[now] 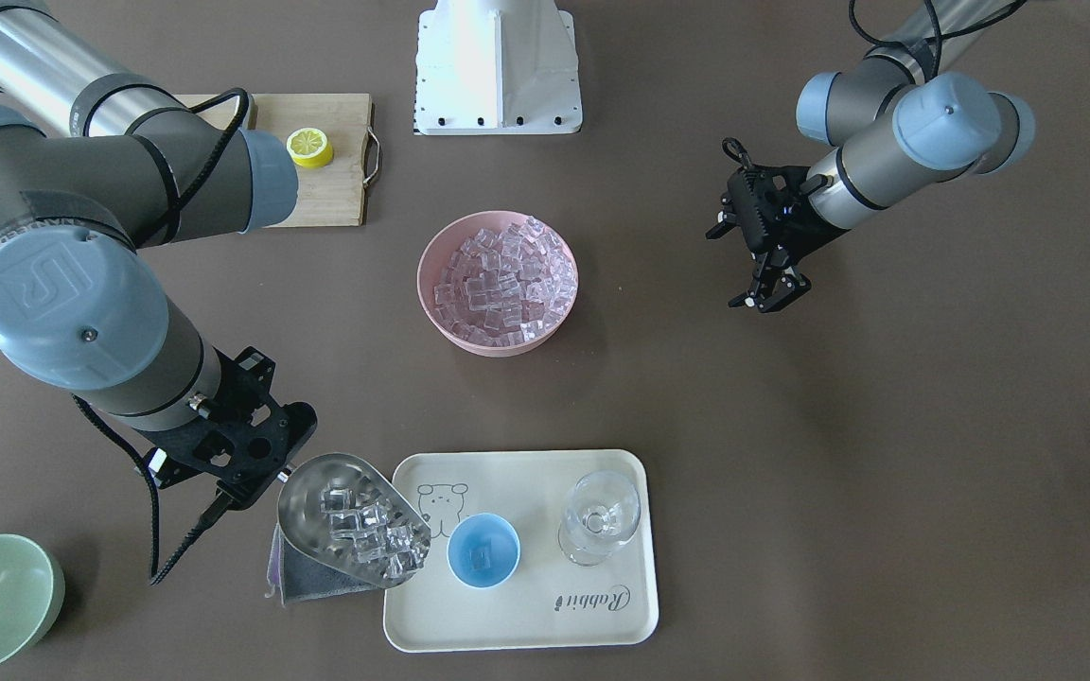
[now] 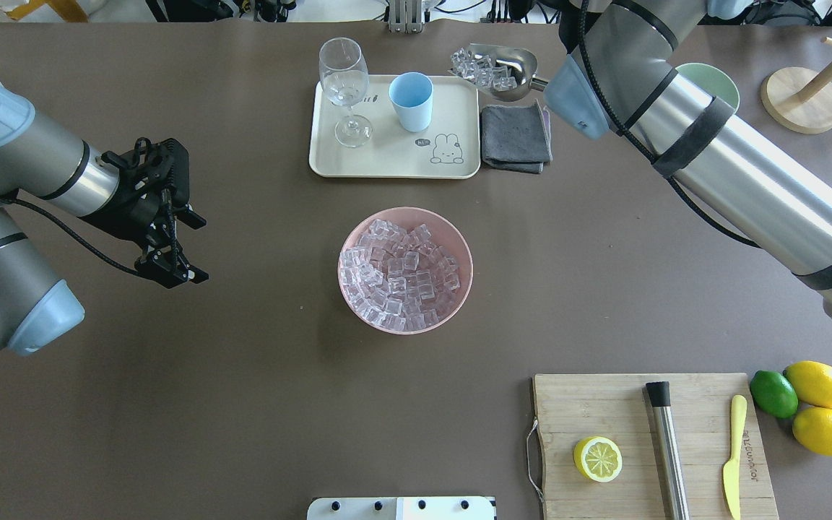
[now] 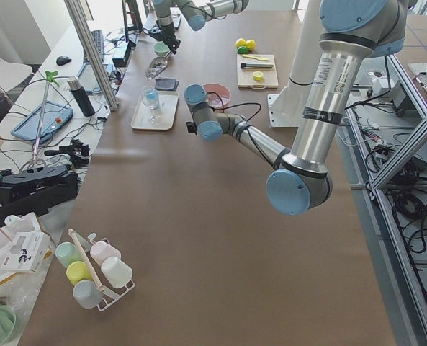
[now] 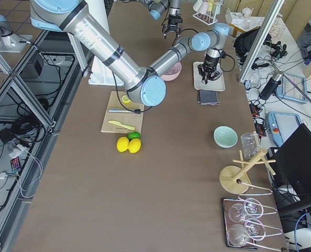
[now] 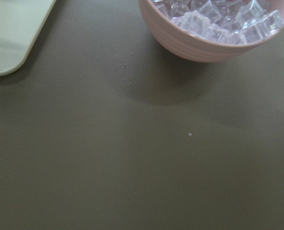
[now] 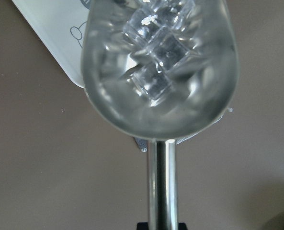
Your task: Put ice in cup with scoop
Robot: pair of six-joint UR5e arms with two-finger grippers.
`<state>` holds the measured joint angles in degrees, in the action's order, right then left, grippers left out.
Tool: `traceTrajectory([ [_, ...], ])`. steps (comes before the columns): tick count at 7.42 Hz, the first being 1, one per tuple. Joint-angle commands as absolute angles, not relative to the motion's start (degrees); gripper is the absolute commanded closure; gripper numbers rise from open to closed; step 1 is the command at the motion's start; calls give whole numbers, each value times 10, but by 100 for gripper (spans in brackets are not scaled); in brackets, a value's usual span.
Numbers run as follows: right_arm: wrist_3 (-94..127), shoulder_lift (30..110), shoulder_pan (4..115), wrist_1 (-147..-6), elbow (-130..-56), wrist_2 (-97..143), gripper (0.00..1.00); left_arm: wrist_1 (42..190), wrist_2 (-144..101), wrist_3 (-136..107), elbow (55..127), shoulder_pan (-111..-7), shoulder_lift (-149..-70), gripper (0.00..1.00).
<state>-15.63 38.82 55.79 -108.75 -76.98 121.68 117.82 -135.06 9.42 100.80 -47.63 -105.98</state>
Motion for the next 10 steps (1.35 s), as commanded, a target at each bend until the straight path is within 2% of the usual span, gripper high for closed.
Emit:
traceTrajectory([
  [1, -157, 351, 539, -1129, -751, 1173, 100, 1032, -1353, 7, 1048, -519, -1048, 1],
  [4, -155, 315, 507, -1184, -752, 1126, 100, 1030, -1351, -143, 1051, -559, -994, 1],
  [7, -175, 323, 506, -1185, -745, 1115, 100, 1000, -1394, -175, 1067, -748, -933, 1],
  [10, -200, 304, 507, -1210, -720, 1108, 100, 996, -1384, -161, 1065, -828, -890, 1],
])
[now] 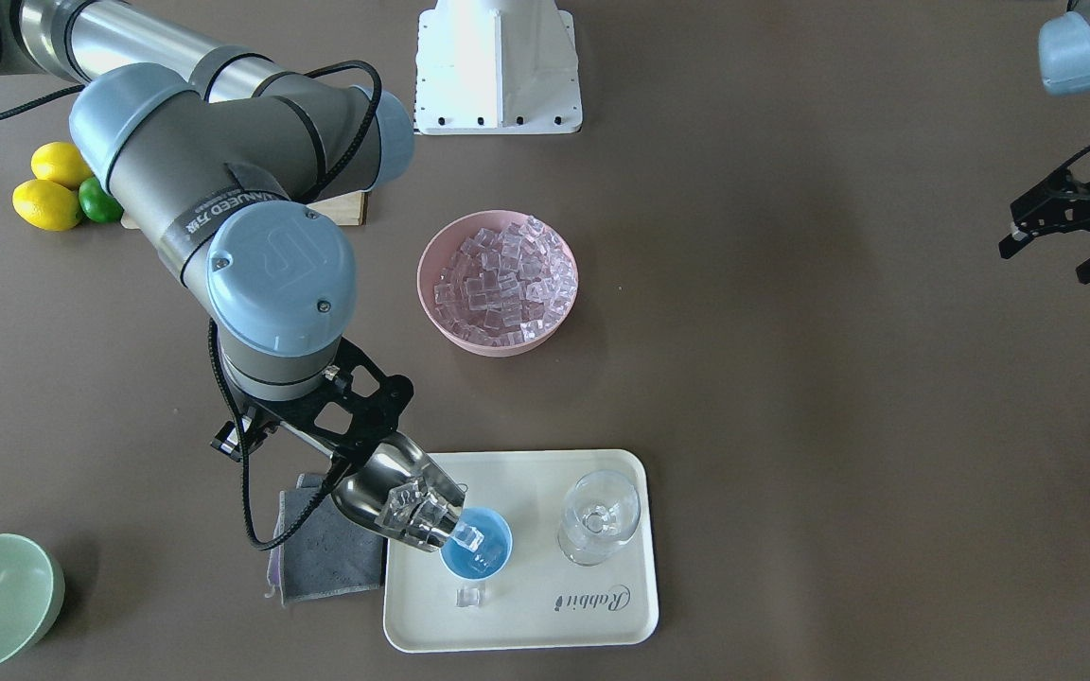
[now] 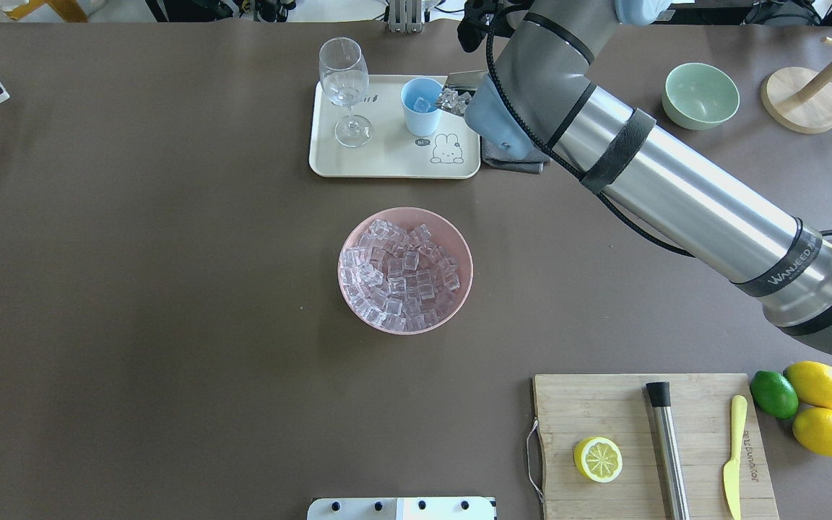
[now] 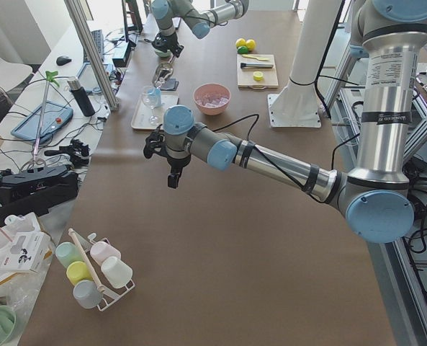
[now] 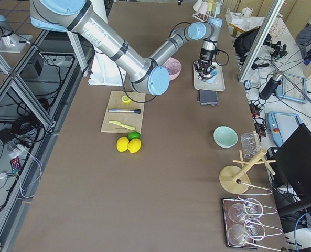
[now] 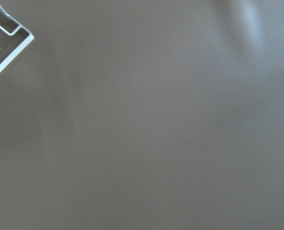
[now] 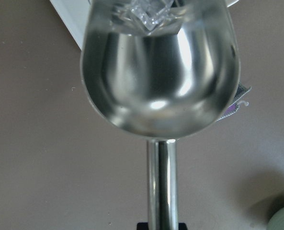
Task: Put ice in cup with scoop
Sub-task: 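Carry the emptied scoop with the right gripper back toward the table edge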
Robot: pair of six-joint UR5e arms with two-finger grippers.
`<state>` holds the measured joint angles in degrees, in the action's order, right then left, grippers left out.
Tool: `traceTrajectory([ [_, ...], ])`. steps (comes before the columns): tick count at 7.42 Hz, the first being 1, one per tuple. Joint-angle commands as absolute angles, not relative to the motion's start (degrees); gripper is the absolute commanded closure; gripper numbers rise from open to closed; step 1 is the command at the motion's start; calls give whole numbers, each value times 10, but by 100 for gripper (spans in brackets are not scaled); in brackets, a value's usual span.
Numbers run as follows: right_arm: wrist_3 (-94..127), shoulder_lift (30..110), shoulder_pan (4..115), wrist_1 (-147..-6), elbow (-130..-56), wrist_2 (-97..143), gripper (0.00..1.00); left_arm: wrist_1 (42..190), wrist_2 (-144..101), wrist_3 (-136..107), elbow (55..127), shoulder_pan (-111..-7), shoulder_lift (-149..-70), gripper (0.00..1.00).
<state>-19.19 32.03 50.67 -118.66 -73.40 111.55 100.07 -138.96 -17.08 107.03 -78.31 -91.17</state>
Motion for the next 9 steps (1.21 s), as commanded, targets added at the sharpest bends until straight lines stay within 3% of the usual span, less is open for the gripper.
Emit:
traceTrajectory([
  [1, -202, 288, 506, -1231, -715, 1100, 100, 995, -1370, -130, 1046, -831, -883, 1],
  [3, -215, 280, 506, -1246, -708, 1086, 100, 992, -1366, -98, 983, -885, -881, 1],
  [5, -228, 282, 507, -1263, -726, 1081, 100, 991, -1325, -46, 978, -904, -858, 1],
  [9, -82, 531, 565, -1244, -1033, 1148, 100, 952, -1326, -46, 976, -906, -864, 1],
])
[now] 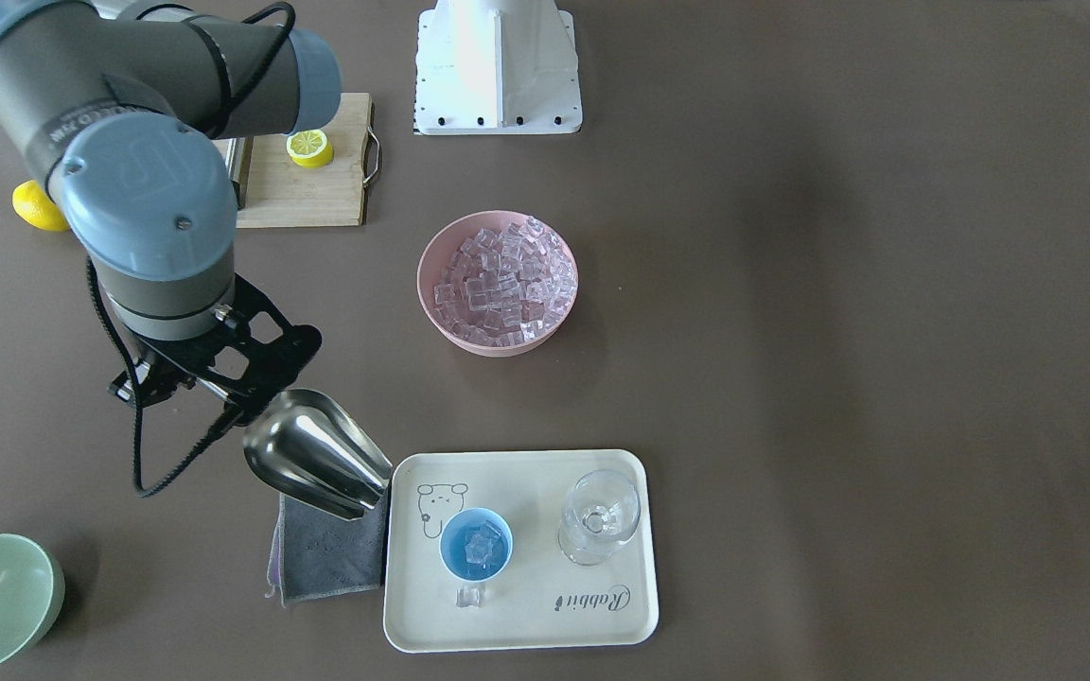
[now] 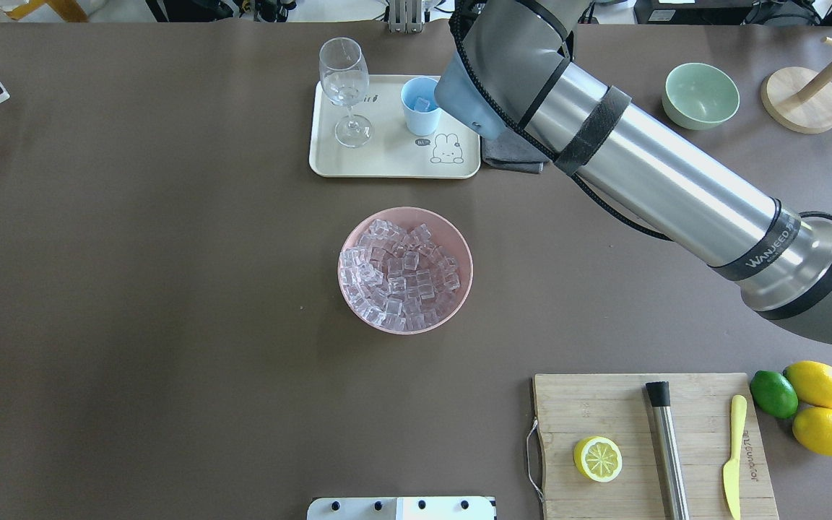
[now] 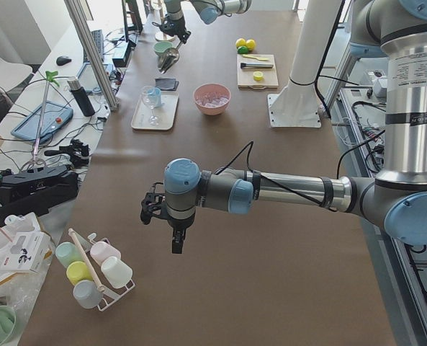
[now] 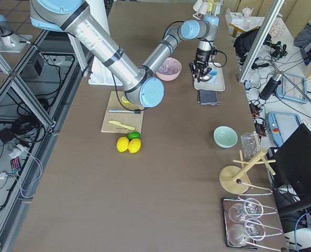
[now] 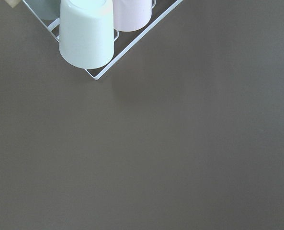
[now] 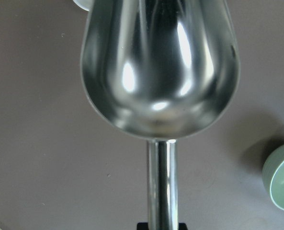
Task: Put ice in cup with scoop
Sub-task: 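Carry the emptied scoop with the right gripper back toward the table edge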
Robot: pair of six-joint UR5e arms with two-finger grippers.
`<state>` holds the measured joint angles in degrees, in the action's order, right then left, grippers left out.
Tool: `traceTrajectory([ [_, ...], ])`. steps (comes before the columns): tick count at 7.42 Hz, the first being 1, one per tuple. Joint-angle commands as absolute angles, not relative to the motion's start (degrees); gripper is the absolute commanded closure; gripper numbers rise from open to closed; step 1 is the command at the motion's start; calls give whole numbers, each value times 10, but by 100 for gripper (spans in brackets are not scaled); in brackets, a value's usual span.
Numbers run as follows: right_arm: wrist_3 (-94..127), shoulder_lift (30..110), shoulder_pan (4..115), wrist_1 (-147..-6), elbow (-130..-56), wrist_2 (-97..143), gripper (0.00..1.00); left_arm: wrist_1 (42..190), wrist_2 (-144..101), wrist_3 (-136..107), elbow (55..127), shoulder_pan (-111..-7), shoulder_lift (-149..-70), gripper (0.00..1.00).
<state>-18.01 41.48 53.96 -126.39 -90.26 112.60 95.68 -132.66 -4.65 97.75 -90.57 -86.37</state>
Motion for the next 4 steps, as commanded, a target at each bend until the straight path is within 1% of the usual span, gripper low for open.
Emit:
traceTrajectory([
  [1, 17, 616, 573, -1191, -1097, 1153, 100, 952, -1326, -46, 976, -906, -863, 1],
  [2, 132, 703, 577, -1140, -1150, 1180, 100, 952, -1326, -46, 976, -907, -863, 1],
  [3, 188, 782, 586, -1097, -1188, 1188, 100, 952, -1326, -46, 976, -906, -862, 1],
  [4, 260, 861, 598, -1026, -1199, 1204, 100, 952, -1326, -46, 976, -906, -862, 1],
])
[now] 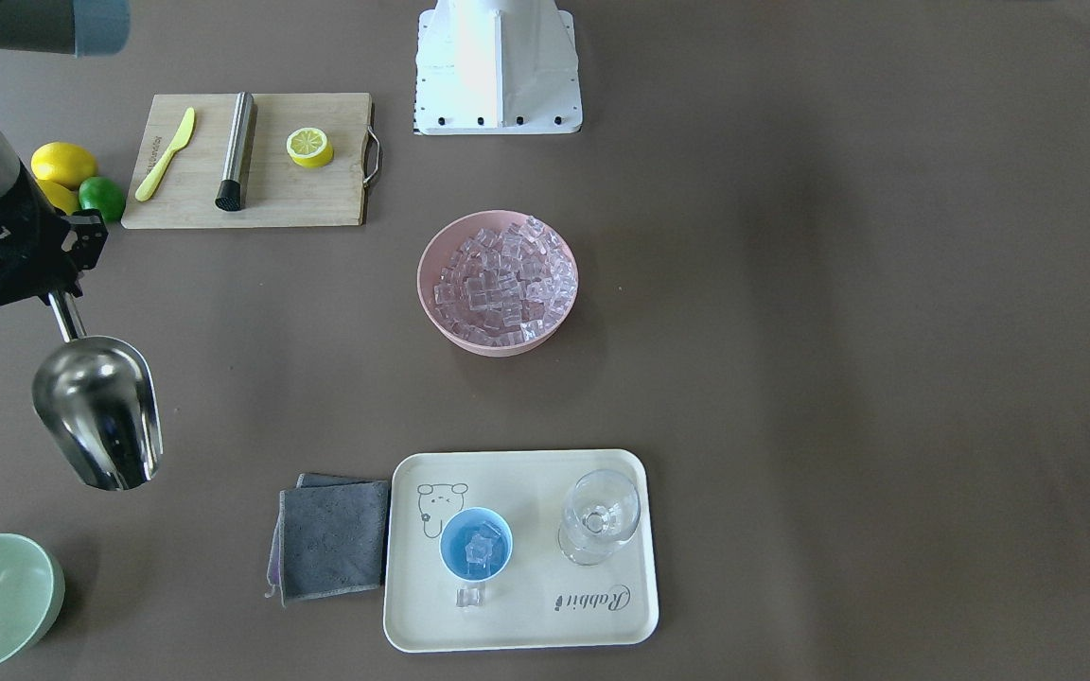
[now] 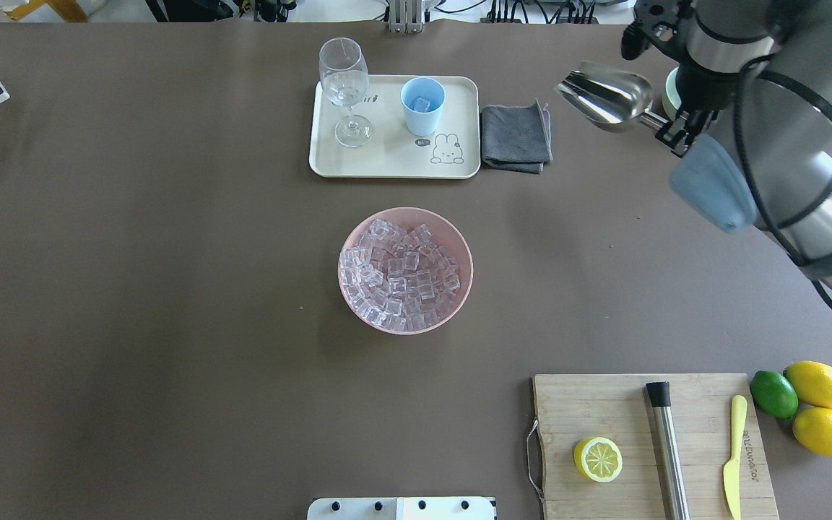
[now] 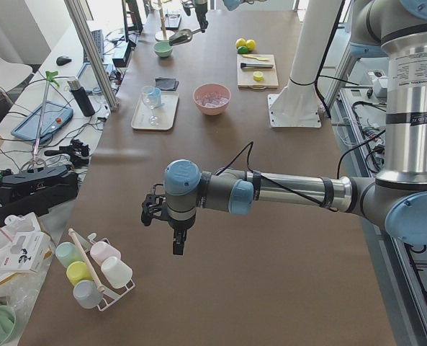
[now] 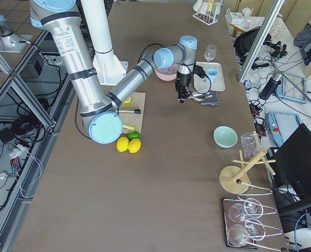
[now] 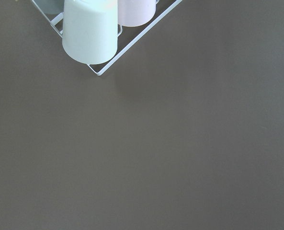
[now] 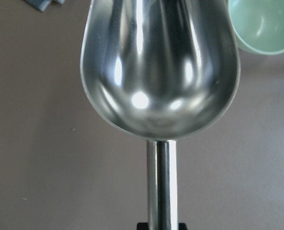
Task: Put ice in cup with scoop
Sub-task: 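Carry the emptied scoop with the right gripper back toward the table edge, then lower the scoop onto the table and open the right gripper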
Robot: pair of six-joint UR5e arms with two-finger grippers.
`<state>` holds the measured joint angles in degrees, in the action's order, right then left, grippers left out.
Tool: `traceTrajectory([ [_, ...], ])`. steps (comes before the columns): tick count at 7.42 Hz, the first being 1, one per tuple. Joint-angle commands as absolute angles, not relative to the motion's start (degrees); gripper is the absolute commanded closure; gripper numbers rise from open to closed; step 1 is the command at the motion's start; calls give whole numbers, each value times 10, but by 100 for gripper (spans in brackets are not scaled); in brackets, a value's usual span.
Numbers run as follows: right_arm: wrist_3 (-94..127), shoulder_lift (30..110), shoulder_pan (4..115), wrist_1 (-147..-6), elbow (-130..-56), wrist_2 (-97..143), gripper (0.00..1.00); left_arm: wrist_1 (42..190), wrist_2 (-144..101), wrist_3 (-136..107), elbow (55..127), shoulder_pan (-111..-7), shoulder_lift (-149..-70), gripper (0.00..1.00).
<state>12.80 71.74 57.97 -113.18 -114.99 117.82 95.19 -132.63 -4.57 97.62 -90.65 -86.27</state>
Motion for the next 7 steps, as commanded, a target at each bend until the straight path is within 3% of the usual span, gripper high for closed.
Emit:
traceTrajectory([
  [1, 316, 926, 599, -919, -1174, 1205, 100, 952, -1326, -46, 976, -906, -862, 1],
  [7, 378, 1020, 620, -665, -1015, 1210, 100, 952, -1326, -46, 975, -903, -864, 1],
])
